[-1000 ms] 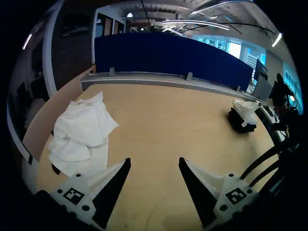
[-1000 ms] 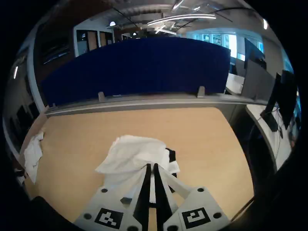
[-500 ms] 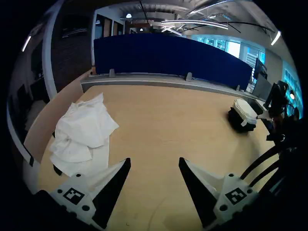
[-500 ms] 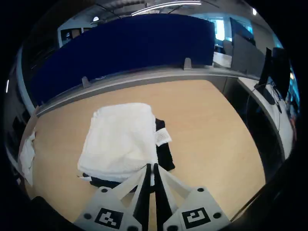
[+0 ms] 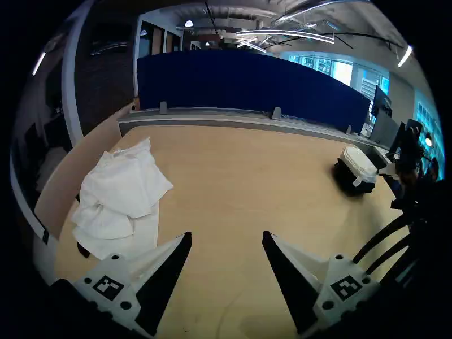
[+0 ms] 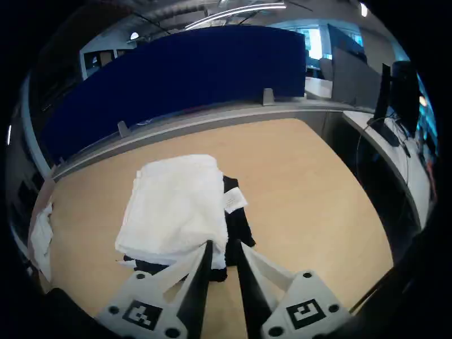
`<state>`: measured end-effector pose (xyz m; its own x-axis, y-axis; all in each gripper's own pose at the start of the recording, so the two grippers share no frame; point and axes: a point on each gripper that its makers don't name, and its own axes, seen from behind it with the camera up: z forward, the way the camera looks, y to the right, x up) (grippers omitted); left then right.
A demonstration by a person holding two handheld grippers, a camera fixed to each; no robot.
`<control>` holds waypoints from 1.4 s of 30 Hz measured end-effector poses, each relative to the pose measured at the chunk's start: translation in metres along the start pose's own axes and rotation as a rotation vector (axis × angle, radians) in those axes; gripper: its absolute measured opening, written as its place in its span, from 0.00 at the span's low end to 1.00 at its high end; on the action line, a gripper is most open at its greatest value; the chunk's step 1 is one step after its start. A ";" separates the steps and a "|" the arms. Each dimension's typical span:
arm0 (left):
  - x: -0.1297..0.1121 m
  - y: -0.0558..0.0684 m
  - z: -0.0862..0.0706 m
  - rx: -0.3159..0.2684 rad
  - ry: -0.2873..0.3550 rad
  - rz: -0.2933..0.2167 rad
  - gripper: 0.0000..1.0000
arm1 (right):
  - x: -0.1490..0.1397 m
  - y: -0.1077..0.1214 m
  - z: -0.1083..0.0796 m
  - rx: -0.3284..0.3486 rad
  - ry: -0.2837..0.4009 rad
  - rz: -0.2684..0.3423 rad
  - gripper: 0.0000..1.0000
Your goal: Fold towel
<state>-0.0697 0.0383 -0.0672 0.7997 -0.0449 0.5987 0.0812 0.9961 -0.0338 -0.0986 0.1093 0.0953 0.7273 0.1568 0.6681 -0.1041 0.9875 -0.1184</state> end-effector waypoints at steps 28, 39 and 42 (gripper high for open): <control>0.002 -0.003 -0.005 -0.001 0.010 0.000 0.93 | 0.029 -0.065 -0.005 0.090 0.118 -0.121 1.00; -0.001 -0.013 -0.006 0.011 0.010 -0.013 0.93 | 0.012 -0.076 0.015 0.092 0.071 -0.171 1.00; -0.001 -0.013 -0.004 0.012 0.010 -0.011 0.93 | -0.003 -0.073 0.022 0.085 0.039 -0.185 1.00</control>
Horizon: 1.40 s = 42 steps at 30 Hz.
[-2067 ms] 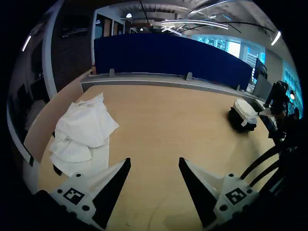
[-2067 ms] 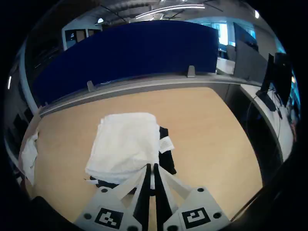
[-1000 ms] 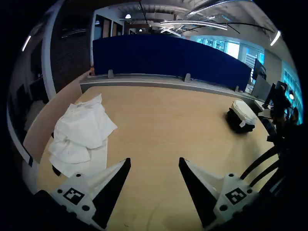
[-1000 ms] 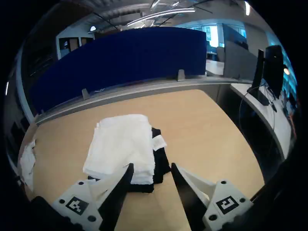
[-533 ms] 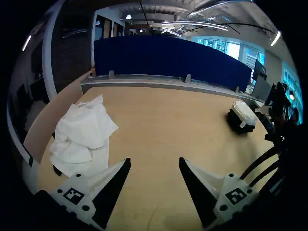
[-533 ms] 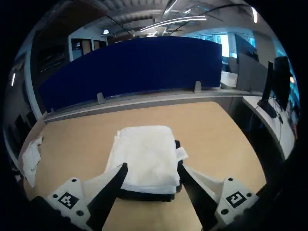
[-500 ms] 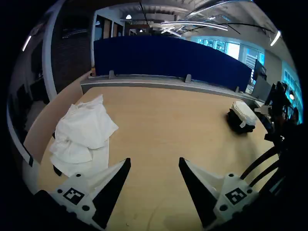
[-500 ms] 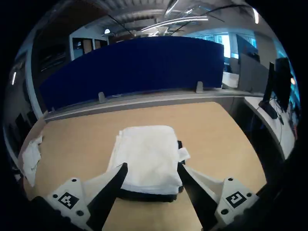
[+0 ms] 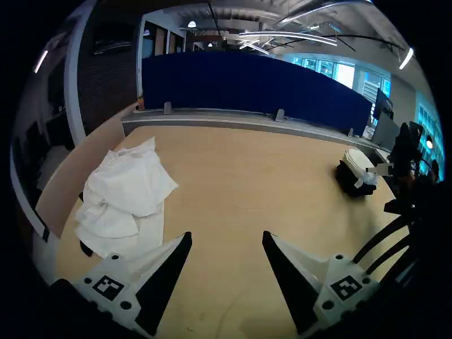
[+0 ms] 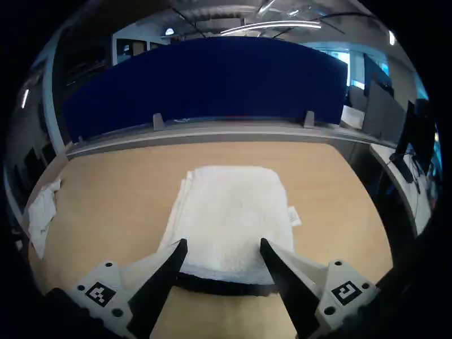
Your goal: Fold towel
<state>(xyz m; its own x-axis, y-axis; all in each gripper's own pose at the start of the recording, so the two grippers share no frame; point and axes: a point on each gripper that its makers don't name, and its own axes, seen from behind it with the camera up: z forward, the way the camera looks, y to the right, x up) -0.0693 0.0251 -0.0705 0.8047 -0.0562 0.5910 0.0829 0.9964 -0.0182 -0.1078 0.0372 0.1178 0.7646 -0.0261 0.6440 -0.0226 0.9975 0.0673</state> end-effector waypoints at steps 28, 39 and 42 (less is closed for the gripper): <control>-0.006 -0.002 0.004 0.013 -0.014 -0.005 0.93 | 0.079 0.013 0.036 -0.011 0.057 -0.017 1.00; -0.011 -0.012 0.004 0.037 -0.020 -0.014 0.93 | 0.059 0.019 0.068 -0.023 -0.024 -0.016 1.00; -0.010 -0.013 0.003 0.039 -0.021 -0.015 0.93 | 0.054 0.020 0.074 -0.025 -0.039 -0.013 1.00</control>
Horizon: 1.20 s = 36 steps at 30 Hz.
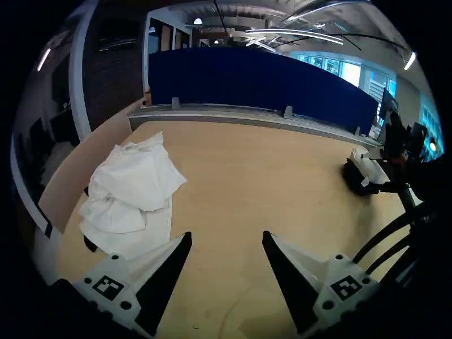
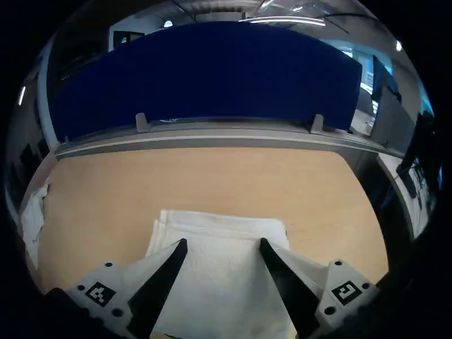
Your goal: Fold towel
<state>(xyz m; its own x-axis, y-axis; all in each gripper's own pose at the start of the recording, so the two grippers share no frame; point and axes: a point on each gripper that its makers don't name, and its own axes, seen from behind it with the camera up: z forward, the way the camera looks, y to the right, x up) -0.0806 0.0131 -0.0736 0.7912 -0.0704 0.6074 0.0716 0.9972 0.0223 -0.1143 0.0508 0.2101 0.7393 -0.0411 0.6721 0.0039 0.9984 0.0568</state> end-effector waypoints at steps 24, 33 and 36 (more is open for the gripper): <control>0.010 0.007 -0.005 -0.027 0.035 -0.003 0.93 | 0.039 -0.031 -0.093 0.041 0.191 0.073 1.00; 0.018 0.013 -0.009 -0.049 0.059 0.000 0.93 | 0.051 -0.046 -0.149 0.029 0.309 0.031 1.00; 0.021 0.015 -0.011 -0.058 0.071 0.003 0.93 | 0.054 -0.054 -0.169 0.031 0.368 0.006 1.00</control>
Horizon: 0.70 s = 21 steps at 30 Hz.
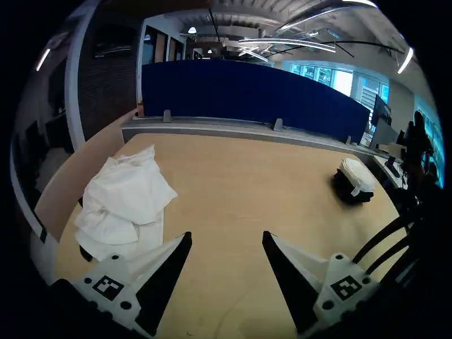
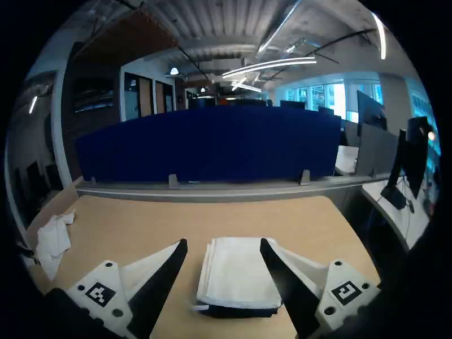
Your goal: Fold towel
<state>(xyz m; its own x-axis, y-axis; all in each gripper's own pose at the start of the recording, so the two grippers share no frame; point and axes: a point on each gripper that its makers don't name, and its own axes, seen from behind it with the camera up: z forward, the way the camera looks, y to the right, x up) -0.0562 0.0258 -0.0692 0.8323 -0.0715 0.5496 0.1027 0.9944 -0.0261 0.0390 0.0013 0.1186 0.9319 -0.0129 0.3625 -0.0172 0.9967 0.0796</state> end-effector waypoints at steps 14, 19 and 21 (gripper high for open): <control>0.023 0.005 -0.007 -0.030 0.087 0.004 0.93 | 0.018 -0.032 -0.081 -0.002 0.207 0.012 1.00; 0.033 0.008 -0.011 -0.039 0.125 0.012 0.93 | 0.016 -0.038 -0.101 -0.015 0.222 0.005 1.00; 0.037 0.010 -0.011 -0.042 0.141 0.015 0.93 | 0.014 -0.041 -0.107 -0.018 0.224 -0.004 1.00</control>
<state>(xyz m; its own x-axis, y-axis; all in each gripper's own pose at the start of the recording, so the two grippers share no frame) -0.0182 0.0320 -0.0587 0.9017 -0.0700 0.4267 0.1100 0.9915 -0.0698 0.0916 -0.0308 0.0208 0.9891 -0.0006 0.1469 -0.0088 0.9980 0.0634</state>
